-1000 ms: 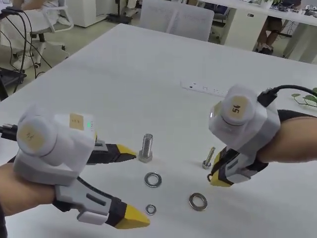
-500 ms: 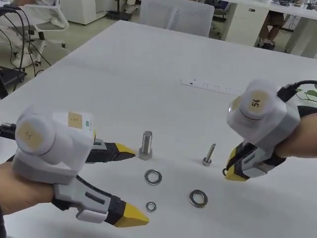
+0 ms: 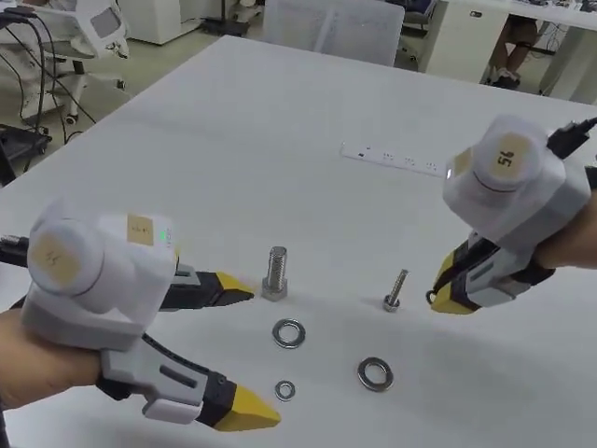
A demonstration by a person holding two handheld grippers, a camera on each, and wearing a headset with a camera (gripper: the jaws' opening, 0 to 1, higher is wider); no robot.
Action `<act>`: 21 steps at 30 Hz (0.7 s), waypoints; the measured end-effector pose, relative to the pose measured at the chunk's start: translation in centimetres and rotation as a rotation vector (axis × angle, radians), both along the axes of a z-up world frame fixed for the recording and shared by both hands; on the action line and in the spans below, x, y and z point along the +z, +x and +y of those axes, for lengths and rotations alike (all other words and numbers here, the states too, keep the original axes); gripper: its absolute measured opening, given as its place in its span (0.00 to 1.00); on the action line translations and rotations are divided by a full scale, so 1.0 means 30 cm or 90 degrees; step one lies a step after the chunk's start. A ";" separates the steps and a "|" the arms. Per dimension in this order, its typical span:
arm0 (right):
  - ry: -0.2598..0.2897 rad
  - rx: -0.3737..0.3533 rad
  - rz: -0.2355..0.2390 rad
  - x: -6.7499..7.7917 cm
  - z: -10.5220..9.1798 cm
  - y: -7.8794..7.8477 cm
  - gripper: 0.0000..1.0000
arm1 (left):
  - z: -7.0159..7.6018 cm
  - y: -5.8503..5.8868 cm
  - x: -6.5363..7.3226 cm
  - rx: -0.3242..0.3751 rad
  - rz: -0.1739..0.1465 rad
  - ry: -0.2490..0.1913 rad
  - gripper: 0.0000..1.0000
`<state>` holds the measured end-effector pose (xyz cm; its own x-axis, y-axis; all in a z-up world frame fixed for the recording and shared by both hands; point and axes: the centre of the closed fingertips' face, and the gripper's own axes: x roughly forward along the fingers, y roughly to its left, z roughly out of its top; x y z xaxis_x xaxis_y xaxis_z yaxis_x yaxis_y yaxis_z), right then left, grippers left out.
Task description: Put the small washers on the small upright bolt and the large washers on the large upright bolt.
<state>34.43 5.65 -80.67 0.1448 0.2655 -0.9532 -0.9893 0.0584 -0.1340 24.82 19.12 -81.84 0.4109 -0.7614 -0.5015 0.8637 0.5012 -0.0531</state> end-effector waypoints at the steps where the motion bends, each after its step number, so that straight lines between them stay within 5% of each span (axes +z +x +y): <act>1: 0.002 0.002 -0.003 0.007 0.004 0.001 0.14 | -0.001 0.000 0.000 0.000 0.002 -0.003 0.76; 21: -0.003 0.031 -0.019 0.027 0.080 0.073 0.14 | 0.001 0.011 0.007 0.009 0.002 -0.029 0.76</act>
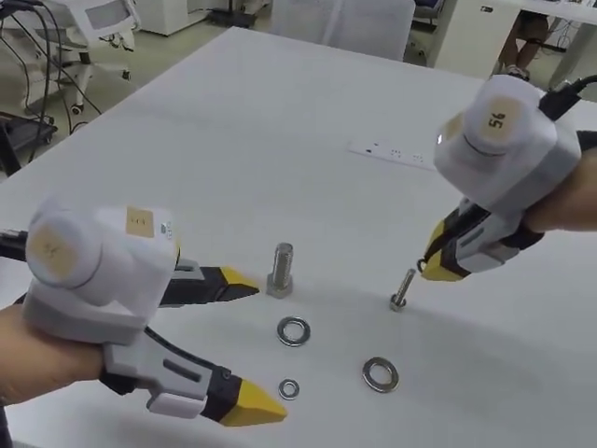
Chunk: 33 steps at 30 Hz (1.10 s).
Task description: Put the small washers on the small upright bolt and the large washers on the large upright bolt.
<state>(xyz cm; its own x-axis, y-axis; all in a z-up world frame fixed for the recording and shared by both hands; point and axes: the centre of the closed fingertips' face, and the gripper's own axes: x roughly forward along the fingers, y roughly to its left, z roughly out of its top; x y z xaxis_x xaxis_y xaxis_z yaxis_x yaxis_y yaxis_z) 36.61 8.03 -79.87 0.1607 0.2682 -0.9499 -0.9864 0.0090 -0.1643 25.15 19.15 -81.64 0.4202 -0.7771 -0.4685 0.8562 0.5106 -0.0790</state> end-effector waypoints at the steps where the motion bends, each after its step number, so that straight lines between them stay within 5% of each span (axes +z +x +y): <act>1: -0.002 0.000 0.001 -0.002 0.001 0.002 0.14 | 0.001 0.002 0.001 0.001 -0.001 -0.002 0.76; 33: -0.037 0.019 0.025 -0.073 0.018 0.016 0.14 | 0.007 0.001 -0.002 0.007 -0.003 -0.011 0.76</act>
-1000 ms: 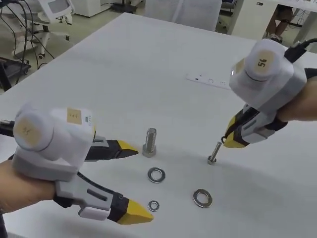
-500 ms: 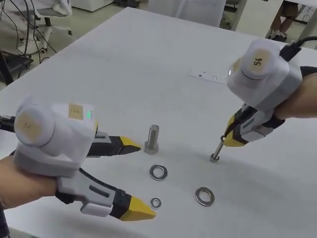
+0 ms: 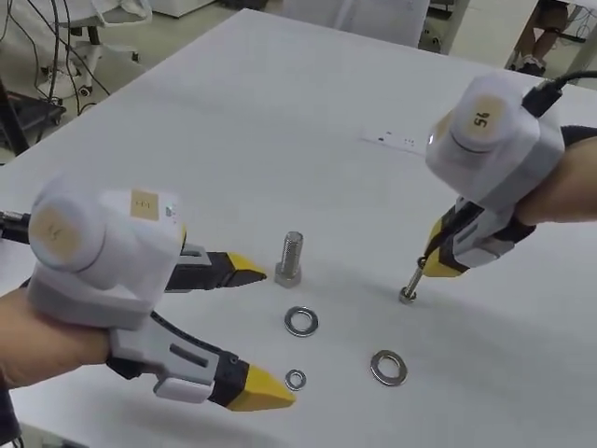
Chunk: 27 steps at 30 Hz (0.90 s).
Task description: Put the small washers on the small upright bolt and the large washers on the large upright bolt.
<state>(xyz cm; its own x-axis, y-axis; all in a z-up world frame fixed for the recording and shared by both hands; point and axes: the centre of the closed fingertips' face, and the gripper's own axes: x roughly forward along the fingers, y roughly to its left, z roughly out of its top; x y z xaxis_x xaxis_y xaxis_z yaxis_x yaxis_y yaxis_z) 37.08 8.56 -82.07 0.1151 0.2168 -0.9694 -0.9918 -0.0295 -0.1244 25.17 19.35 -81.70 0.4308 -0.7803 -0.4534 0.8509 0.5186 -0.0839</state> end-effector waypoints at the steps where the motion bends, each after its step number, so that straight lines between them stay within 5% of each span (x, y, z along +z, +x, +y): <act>1: 0.000 0.000 0.001 -0.001 0.001 -0.001 0.14 | 0.000 0.000 0.000 0.000 0.000 0.001 0.76; 27: -0.025 -0.006 0.038 -0.140 -0.003 -0.005 0.14 | 0.011 0.000 -0.002 0.006 0.003 0.005 0.75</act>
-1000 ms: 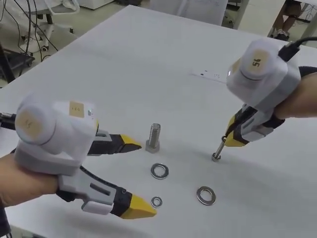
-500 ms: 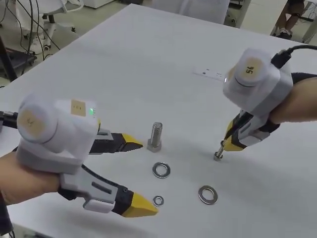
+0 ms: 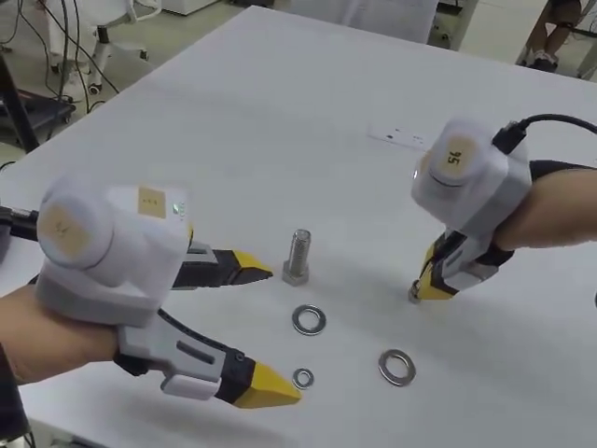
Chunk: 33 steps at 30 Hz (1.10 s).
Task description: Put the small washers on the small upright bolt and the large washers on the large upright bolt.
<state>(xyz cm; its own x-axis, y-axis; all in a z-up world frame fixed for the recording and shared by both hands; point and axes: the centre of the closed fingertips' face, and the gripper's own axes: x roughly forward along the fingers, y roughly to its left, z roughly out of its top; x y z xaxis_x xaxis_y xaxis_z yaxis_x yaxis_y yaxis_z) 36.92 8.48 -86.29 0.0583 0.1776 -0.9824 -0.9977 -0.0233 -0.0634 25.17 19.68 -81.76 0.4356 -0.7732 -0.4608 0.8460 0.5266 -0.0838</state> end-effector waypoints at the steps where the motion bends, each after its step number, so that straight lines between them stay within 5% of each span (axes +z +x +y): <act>1: 0.000 0.000 0.001 -0.002 0.000 0.001 0.14 | 0.000 0.000 0.000 0.000 0.000 0.000 0.75; 33: 0.022 -0.051 -0.001 0.010 -0.078 -0.016 0.20 | -0.005 0.006 -0.008 -0.003 0.002 0.005 0.75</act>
<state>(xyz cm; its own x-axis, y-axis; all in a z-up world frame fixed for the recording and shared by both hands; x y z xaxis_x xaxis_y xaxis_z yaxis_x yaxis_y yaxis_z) 36.46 6.15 -85.98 0.0750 0.2057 -0.9757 -0.9962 0.0595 -0.0641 25.35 19.52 -81.99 0.4300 -0.7719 -0.4683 0.8483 0.5229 -0.0830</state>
